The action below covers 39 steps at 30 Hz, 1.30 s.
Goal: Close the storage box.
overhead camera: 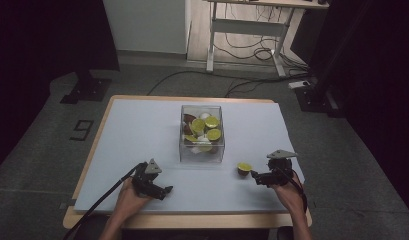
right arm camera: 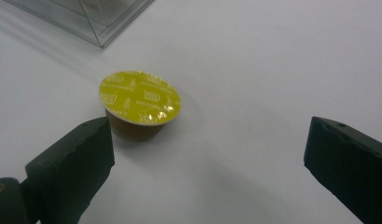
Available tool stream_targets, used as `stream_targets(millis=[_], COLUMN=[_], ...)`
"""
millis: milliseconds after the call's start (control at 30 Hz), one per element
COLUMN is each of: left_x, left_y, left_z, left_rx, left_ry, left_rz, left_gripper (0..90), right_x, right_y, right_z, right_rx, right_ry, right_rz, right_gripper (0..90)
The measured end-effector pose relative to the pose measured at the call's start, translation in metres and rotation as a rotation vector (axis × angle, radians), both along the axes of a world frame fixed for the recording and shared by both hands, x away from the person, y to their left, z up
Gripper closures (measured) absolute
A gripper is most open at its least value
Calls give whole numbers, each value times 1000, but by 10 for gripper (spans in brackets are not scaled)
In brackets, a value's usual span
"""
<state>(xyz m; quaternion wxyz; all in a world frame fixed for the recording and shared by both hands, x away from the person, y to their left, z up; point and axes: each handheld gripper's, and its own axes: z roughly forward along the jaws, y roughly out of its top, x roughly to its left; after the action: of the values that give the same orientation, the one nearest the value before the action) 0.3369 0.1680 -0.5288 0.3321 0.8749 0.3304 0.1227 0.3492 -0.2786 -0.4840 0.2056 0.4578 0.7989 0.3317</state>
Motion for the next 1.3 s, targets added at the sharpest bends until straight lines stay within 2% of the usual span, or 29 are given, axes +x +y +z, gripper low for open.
stream_targets(millis=[600, 867, 1067, 1300], left_x=[0, 0, 0, 0], left_y=[0, 0, 0, 0], left_z=[0, 0, 0, 0], left_rx=[0, 0, 0, 0], left_ry=[-1, -1, -2, -2], left_rz=[1, 2, 2, 2], left_gripper=[3, 3, 4, 4], right_x=[-4, -4, -5, -10], right_y=[0, -1, -1, -2], right_z=[-26, -38, -44, -50], right_rx=[1, -27, -30, 8], right_ry=[61, 100, 103, 53], right_rz=[21, 38, 36, 10], right_gripper=[18, 18, 3, 0])
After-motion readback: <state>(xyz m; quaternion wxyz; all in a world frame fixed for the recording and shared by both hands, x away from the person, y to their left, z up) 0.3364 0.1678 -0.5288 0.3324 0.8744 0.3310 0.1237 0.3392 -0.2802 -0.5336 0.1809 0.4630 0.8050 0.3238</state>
